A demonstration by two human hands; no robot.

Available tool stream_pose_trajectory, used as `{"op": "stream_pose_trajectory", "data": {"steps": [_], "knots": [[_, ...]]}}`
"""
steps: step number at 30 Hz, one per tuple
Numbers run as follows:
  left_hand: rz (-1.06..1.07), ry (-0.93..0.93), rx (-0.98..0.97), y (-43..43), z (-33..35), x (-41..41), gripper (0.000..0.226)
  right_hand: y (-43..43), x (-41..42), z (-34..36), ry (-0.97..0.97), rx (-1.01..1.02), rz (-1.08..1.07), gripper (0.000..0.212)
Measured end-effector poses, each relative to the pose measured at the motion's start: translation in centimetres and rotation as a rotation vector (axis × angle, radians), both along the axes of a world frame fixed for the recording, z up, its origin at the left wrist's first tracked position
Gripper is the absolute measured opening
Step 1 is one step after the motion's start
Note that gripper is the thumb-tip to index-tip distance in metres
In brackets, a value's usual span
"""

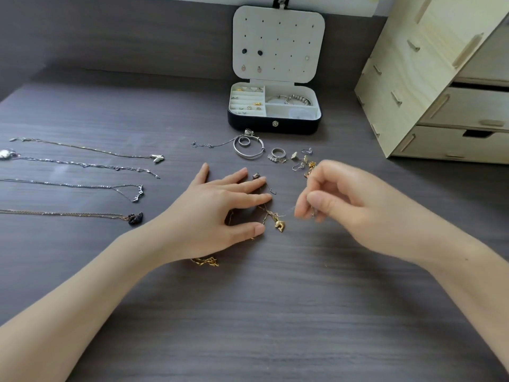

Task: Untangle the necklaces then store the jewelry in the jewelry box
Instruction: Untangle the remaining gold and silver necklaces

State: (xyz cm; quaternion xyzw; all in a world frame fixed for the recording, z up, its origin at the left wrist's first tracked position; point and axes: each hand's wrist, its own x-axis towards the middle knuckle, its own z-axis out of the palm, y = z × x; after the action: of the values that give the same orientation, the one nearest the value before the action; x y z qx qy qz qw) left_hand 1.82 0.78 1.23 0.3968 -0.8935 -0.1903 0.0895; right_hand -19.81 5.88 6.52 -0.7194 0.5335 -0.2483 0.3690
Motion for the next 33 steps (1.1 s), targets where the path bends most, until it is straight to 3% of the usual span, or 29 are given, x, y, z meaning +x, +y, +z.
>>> {"op": "stream_pose_trajectory", "data": {"steps": [4, 8, 12, 19, 22, 27, 33], "knots": [[-0.019, -0.045, 0.014, -0.1, 0.1, 0.1, 0.074, -1.5, 0.2, 0.2, -0.116, 0.015, -0.090, 0.020], [-0.027, -0.084, 0.011, -0.1, 0.2, 0.1, 0.077, -2.8, 0.3, -0.1, -0.096, -0.014, -0.159, 0.021], [-0.031, -0.093, 0.023, -0.1, 0.2, 0.2, 0.076, -3.7, 0.0, -0.8, 0.129, -0.112, -0.240, 0.018], [-0.031, -0.060, 0.016, -0.1, 0.0, 0.2, 0.078, -2.9, -0.1, -2.3, 0.649, -0.286, -0.154, 0.006], [-0.017, 0.000, 0.024, 0.0, 0.0, 0.2, 0.080, -2.0, 0.6, -2.4, 0.579, -0.419, -0.152, 0.015], [0.007, 0.068, 0.039, 0.1, 0.1, 0.2, 0.081, -1.2, 2.1, -3.0, 0.516, -0.407, -0.089, 0.036], [-0.015, -0.004, 0.062, -0.1, 0.4, 0.2, 0.090, -0.9, 2.4, -3.9, 0.475, -0.398, -0.062, 0.017]]}}
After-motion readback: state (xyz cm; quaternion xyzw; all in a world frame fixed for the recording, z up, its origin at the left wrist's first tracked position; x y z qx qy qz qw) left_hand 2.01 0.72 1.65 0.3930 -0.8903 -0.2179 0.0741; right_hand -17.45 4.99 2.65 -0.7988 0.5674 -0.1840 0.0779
